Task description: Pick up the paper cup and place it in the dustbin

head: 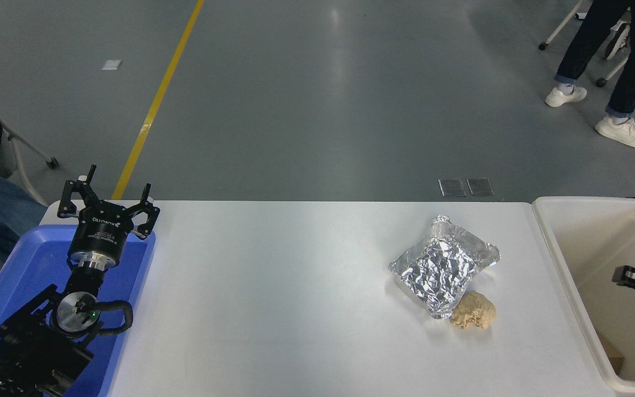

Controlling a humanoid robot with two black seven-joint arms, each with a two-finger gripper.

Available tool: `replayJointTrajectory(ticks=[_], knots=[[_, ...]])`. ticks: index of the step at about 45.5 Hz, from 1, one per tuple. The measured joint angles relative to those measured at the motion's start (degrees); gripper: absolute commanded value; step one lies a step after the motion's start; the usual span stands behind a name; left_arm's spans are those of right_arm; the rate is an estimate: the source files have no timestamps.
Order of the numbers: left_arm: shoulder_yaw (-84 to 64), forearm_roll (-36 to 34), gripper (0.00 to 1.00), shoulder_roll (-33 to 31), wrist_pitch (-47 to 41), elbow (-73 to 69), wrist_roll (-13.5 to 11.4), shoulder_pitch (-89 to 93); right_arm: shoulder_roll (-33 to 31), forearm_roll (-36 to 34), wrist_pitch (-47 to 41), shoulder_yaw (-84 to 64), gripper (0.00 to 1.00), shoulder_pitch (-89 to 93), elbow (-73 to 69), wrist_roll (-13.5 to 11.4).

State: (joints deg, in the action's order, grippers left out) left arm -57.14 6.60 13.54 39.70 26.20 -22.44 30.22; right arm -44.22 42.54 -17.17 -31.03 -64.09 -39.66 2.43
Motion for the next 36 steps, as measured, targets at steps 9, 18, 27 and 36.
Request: replayJointTrajectory(ticks=[9,18,27,36], knots=[[0.0,0.0,1.00,0.0,0.1,0.0,0.1,0.0,-1.1,-3.9,-6.9,-13.5,1.00,-22.0,-17.8,0.1],[0.0,0.0,1.00,0.0,0.2,0.0,0.1,0.0,2.8,-12.0,-16.3,-22.2,1.00,-39.3,-31.7,0.0],[0.0,0.1,1.00,0.0,0.0,0.0,-0.1,-0.1,11.3,-23.0,-23.4,-25.7,1.00,-51.5,-39.8,-0.1],[-0.1,0.1,1.00,0.0,-0.1,0.0,-0.1,-0.1,20.5,-30.7,-26.1,-25.7,1.00,-58.5,-43.3,-0.1]])
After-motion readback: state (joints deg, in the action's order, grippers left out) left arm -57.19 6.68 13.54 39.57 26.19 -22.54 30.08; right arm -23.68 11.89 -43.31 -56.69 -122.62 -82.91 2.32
